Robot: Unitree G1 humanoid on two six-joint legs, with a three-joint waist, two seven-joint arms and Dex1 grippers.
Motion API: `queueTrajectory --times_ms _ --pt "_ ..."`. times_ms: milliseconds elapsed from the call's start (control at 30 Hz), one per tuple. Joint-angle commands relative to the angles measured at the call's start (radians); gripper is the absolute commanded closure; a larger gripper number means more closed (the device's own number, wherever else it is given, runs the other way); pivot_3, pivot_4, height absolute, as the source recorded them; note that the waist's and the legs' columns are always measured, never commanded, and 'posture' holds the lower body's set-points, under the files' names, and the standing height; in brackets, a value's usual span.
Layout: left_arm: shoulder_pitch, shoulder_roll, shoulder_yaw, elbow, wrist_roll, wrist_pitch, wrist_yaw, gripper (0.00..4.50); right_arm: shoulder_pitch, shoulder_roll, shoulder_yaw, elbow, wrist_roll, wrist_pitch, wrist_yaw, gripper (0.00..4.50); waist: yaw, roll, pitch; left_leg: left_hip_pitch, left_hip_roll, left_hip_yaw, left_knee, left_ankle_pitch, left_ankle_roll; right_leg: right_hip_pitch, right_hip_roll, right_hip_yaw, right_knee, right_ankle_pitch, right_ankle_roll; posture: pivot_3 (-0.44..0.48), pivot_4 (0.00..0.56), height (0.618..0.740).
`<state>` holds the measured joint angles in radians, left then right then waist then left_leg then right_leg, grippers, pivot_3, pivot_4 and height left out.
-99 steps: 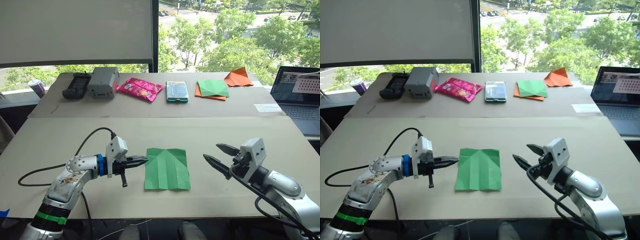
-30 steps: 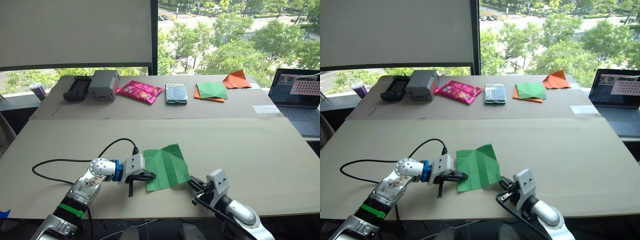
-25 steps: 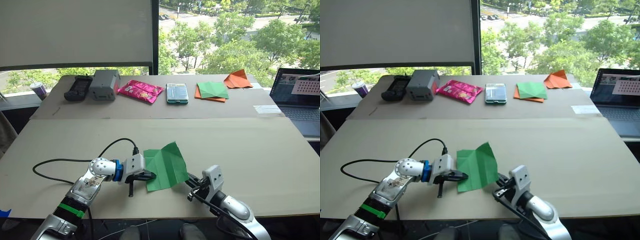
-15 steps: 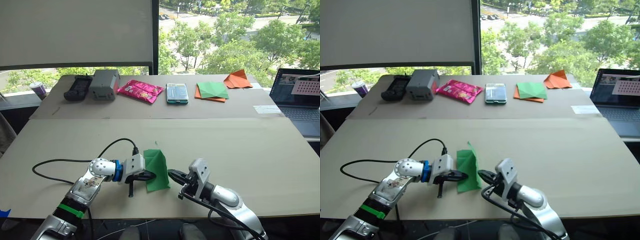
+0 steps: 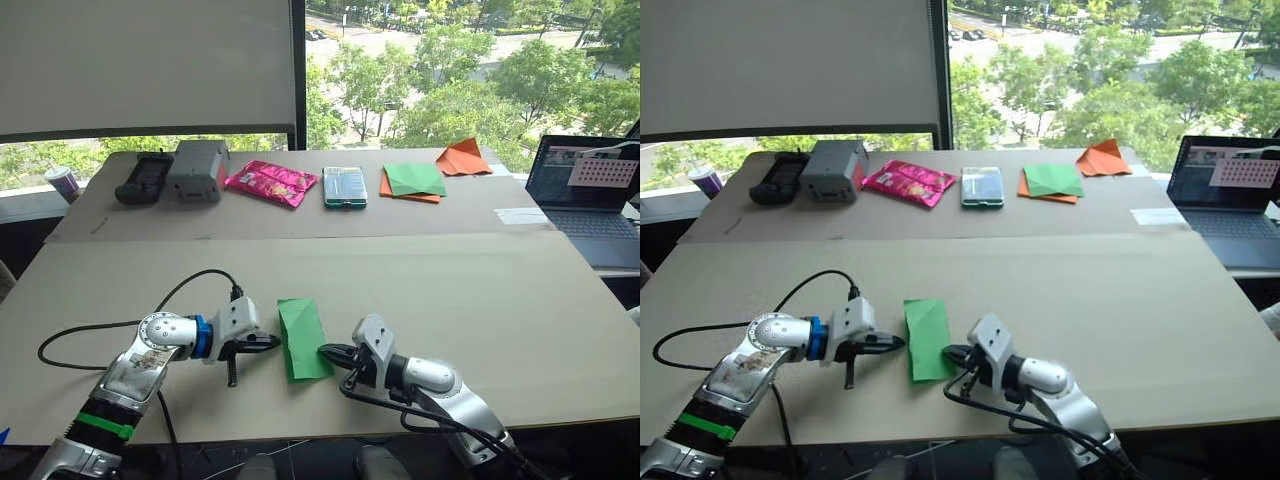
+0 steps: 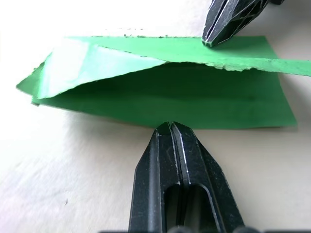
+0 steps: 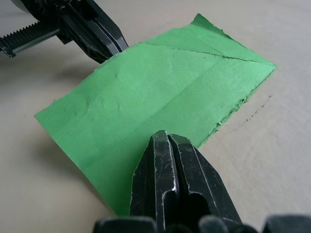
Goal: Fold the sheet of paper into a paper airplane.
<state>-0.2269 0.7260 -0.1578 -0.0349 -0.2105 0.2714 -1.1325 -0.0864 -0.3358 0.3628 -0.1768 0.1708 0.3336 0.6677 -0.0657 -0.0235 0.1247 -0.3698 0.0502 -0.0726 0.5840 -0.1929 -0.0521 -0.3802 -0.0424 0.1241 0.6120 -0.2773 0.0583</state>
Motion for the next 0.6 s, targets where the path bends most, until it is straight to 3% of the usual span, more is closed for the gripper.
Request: queueTrajectory --times_ms 33,100,200,600 --pt "-0.025 -0.008 0.117 -0.099 -0.186 0.151 -0.011 4.50 0.000 0.000 0.018 0.054 -0.028 0.038 -0.007 4.48 0.000 -0.002 0.001 0.000 0.000 0.000 -0.001 0.000 0.000 0.000 0.000 0.000 0.000 0.000 0.000 0.000 0.150 0.736" --pt "-0.046 -0.035 0.152 -0.131 -0.287 0.240 -0.008 4.50 -0.006 0.003 0.022 0.059 -0.029 0.039 -0.005 4.48 -0.001 -0.003 0.002 0.000 0.000 0.000 -0.002 0.000 0.000 -0.001 0.000 0.000 0.000 0.000 0.000 0.000 0.150 0.736" --pt "-0.061 -0.070 0.142 -0.158 -0.340 0.308 0.005 4.50 -0.012 0.007 0.029 0.066 -0.031 0.047 -0.005 4.48 -0.001 -0.005 0.002 0.000 0.000 0.000 -0.002 0.000 0.000 0.000 0.000 0.000 0.000 0.000 0.000 0.000 0.150 0.736" --pt "-0.055 -0.101 -0.022 0.060 -0.078 0.069 0.031 4.50 -0.022 0.008 0.013 0.016 -0.024 0.070 -0.010 4.48 -0.002 -0.007 -0.001 0.002 0.000 -0.001 -0.003 0.000 0.000 0.000 0.001 0.000 0.000 0.000 -0.001 0.000 0.150 0.736"
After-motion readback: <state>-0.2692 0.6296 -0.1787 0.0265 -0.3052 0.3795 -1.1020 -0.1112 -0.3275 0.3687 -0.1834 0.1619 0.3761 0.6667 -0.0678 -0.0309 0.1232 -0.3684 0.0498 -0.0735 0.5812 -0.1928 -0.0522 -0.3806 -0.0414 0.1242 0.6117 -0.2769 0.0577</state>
